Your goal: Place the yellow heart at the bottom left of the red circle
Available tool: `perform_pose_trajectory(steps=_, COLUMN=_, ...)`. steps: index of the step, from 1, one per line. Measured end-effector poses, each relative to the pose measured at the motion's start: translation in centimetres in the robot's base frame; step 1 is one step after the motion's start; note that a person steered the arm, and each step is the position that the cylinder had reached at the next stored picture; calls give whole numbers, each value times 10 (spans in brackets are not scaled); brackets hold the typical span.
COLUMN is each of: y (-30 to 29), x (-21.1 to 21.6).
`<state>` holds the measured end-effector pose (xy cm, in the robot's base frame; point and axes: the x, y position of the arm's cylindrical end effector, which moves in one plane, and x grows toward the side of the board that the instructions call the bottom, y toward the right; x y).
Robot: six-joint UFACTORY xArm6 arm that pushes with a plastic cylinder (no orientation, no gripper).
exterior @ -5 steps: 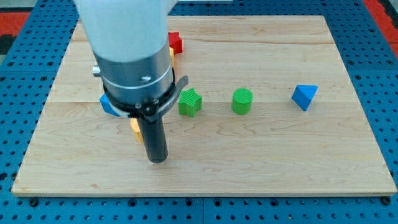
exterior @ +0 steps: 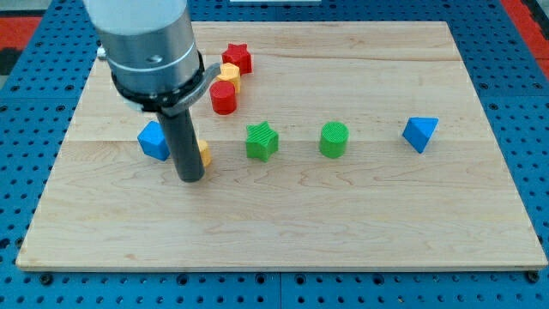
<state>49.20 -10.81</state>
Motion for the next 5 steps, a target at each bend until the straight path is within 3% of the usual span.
perform_pose_trajectory(steps=3, y=0, x=-52)
perform_pose_trajectory(steps=5, y=-10, x=-56)
